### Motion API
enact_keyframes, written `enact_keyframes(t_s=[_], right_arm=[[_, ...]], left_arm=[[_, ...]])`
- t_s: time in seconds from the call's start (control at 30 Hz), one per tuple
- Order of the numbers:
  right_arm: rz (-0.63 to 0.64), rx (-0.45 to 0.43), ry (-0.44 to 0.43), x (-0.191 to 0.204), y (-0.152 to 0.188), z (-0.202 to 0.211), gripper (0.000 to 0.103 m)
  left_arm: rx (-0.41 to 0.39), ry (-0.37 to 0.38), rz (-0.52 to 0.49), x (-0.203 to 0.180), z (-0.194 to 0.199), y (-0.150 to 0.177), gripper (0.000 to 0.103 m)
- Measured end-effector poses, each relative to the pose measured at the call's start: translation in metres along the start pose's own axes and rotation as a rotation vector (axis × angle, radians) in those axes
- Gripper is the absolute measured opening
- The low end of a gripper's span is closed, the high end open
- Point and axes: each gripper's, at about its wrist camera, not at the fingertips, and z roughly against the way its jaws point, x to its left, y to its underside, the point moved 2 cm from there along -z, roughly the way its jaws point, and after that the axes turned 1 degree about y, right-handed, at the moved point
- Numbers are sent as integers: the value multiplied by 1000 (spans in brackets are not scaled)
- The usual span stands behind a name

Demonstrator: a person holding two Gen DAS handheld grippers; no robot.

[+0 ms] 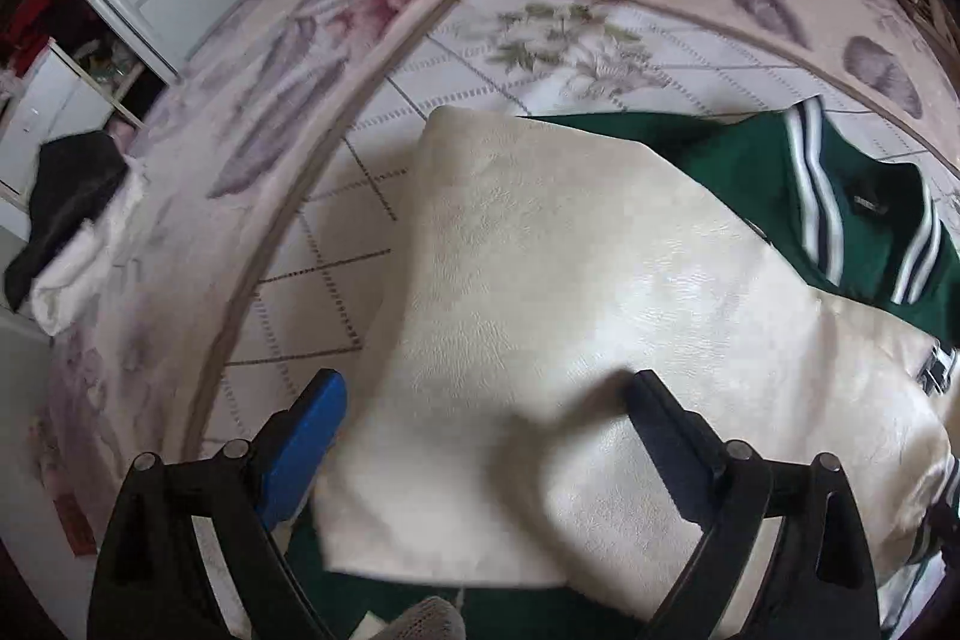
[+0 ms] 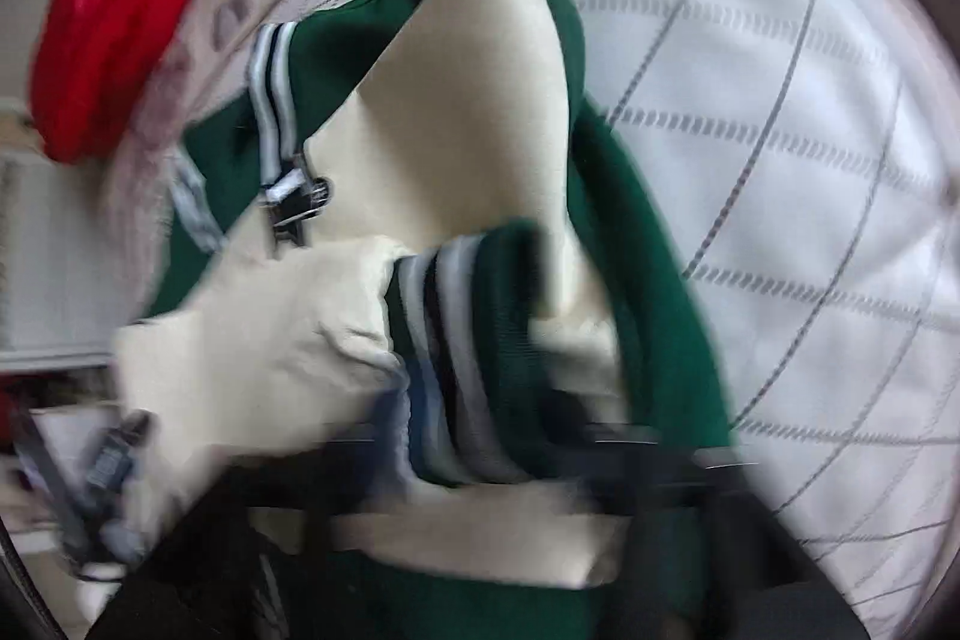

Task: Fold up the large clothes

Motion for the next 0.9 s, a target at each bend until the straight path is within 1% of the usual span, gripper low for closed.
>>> enact_keyframes(t_s=[0.07, 0.13, 0.2, 0.23, 0.27, 0.3, 0.33, 0.37, 0.4, 0.43, 0.47, 0.5, 0.53, 0.57, 0.6, 0.63, 0.67, 0.7, 0.8, 0.83, 0.87, 0.9], right_arm=[[42, -66, 19, 12, 3, 12, 13], [105, -181, 53, 28, 5, 37, 12], [147, -312, 91, 40, 5, 65, 11], [144, -346, 111, 40, 1, 71, 11], [131, -360, 129, 37, -2, 71, 11], [113, -347, 142, 32, -7, 67, 12], [86, -313, 147, 26, -15, 54, 12], [69, -258, 154, 20, -20, 37, 12], [74, -184, 167, 17, -23, 18, 14], [82, -115, 179, 16, -24, 2, 18], [79, -73, 192, 15, -24, -6, 25], [75, -61, 194, 17, -23, -6, 39], [78, -48, 191, 19, -20, -1, 46], [78, -36, 170, 21, -15, 8, 56], [73, -35, 145, 23, -7, 18, 58], [70, -40, 120, 24, 3, 30, 59], [83, -38, 90, 28, 22, 44, 61], [95, -27, 76, 29, 35, 49, 61], [125, 78, 38, 35, 107, 61, 61], [123, 141, 19, 36, 143, 61, 61], [123, 187, 8, 37, 171, 59, 61], [122, 260, -5, 38, 211, 52, 61]], left_arm=[[16, 26, -16, -4, 0, -4, 97], [-11, 62, -41, -11, 11, -9, 97], [-43, 69, -71, -18, 17, -9, 97], [-44, 79, -81, -22, 13, -9, 97], [-38, 81, -84, -25, 8, -10, 97], [-36, 70, -91, -27, 1, -10, 100], [-37, 52, -113, -33, -8, -10, 103], [-31, 20, -144, -38, -18, -9, 103], [-26, -13, -166, -42, -25, -10, 103], [-30, -16, -172, -43, -25, -10, 103], [-30, -8, -171, -41, -22, -10, 103], [-25, 12, -166, -37, -15, -10, 103], [-23, 25, -158, -33, -10, -10, 103], [-26, 48, -138, -26, 4, -7, 103], [-32, 68, -120, -17, 21, -1, 103], [-33, 80, -115, -11, 32, 6, 103], [-32, 90, -114, -3, 49, 20, 103], [-24, 92, -122, 4, 63, 37, 103], [47, 85, -174, 20, 81, 95, 103], [85, 78, -202, 24, 82, 122, 103], [145, 71, -235, 27, 78, 154, 103], [218, 76, -262, 31, 70, 187, 103]])
